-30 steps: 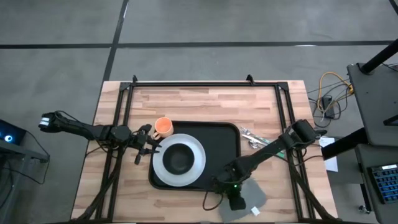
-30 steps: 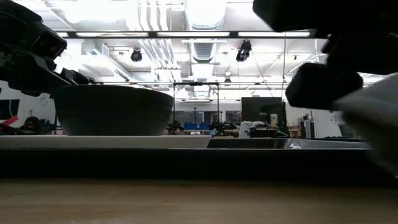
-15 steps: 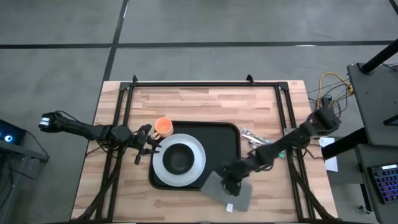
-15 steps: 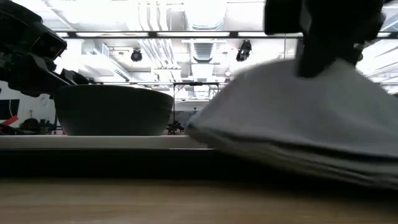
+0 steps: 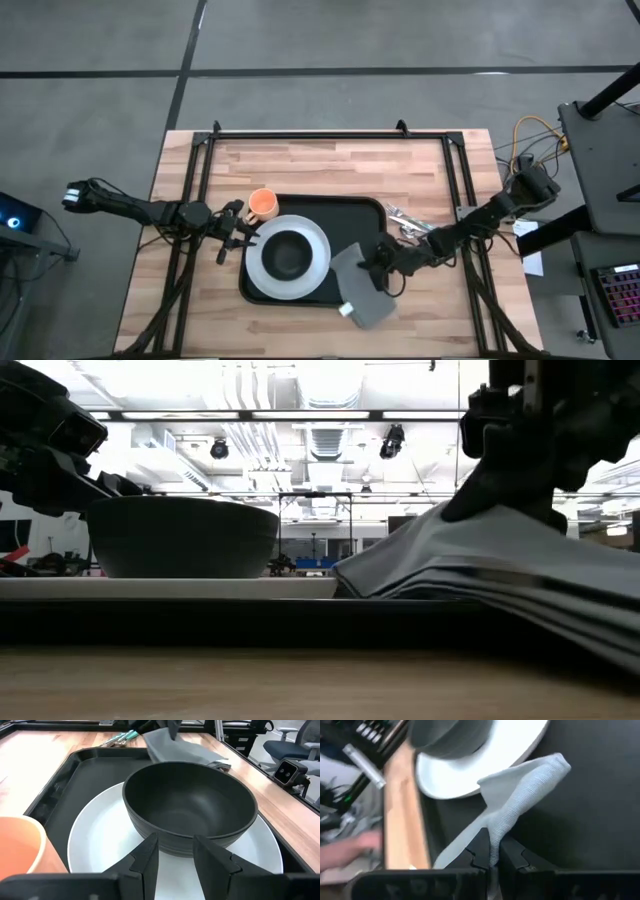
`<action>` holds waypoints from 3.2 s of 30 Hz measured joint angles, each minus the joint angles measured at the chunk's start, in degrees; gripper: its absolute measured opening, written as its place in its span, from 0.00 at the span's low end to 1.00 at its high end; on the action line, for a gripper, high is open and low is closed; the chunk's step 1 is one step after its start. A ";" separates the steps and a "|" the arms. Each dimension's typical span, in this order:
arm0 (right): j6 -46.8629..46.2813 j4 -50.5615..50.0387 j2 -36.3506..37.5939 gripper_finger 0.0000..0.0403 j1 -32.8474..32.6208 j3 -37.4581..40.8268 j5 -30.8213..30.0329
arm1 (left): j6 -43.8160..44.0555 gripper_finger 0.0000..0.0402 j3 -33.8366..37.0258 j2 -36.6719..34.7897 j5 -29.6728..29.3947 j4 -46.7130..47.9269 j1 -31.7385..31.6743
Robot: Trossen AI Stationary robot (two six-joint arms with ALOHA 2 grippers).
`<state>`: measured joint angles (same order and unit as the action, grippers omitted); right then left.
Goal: Set up tray
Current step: Put the gray napkin on the black serving tray to the right of the white plate
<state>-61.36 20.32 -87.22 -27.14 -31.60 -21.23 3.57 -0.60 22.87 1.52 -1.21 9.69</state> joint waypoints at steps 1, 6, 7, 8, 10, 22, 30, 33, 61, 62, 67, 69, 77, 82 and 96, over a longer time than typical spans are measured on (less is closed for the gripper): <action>-0.15 -0.04 0.00 0.02 0.00 0.19 -1.93 | 0.02 0.25 0.00 0.00 0.00 0.00 -0.02; -1.63 -0.52 0.00 0.02 0.00 0.71 -9.28 | 0.02 0.25 -0.03 0.00 0.00 0.06 -0.01; -1.69 -0.65 0.00 0.02 0.00 0.71 -10.31 | 0.02 0.25 -0.04 -0.02 0.00 0.12 -0.02; -1.67 -0.96 0.00 0.02 0.00 0.71 -11.11 | 0.02 0.25 -0.04 0.00 0.00 0.12 -0.02; -1.69 -2.79 0.00 0.02 0.00 0.64 -12.51 | 0.02 0.25 -0.04 -0.02 0.00 0.13 -0.02; -4.73 -11.79 -0.15 0.02 -0.72 0.66 -21.90 | 0.01 0.25 -0.04 -0.02 -0.02 0.15 -0.02; -4.40 -14.61 -0.15 0.02 -0.73 0.66 -22.03 | 0.02 0.25 -0.04 -0.02 -0.02 0.15 0.00; -4.24 -15.97 -0.15 0.02 -0.72 0.66 -21.98 | 0.00 0.25 -0.04 -0.02 -0.02 0.15 0.00; 7.60 -21.68 -0.13 0.24 4.57 0.64 -12.21 | 0.00 0.25 -0.04 -0.02 0.00 0.15 -0.02; 8.18 -21.66 -0.10 0.27 4.97 0.64 -11.14 | 0.01 0.25 -0.04 -0.02 0.00 0.15 -0.02; 9.66 -21.70 0.25 0.40 6.71 -0.41 -6.20 | 0.02 0.25 -0.04 -0.02 0.00 0.15 0.00; 11.68 -21.74 0.71 0.45 7.05 -1.32 -5.40 | 0.01 0.25 -0.04 -0.01 0.00 0.15 -0.01; 19.40 -33.27 4.02 0.55 7.85 -7.84 -7.43 | 0.01 0.25 -0.04 -0.02 0.00 0.15 -0.01; 18.69 -51.12 4.76 0.56 8.07 -14.23 -10.49 | 0.02 0.25 -0.04 0.00 0.00 0.15 -0.02; 47.03 -44.71 4.57 0.56 8.17 -15.90 3.69 | 0.00 0.25 -0.04 0.00 0.00 0.15 -0.02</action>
<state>-14.32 -24.40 -82.65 -18.96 -47.50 -17.54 3.57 -0.64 22.87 1.52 -1.06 9.67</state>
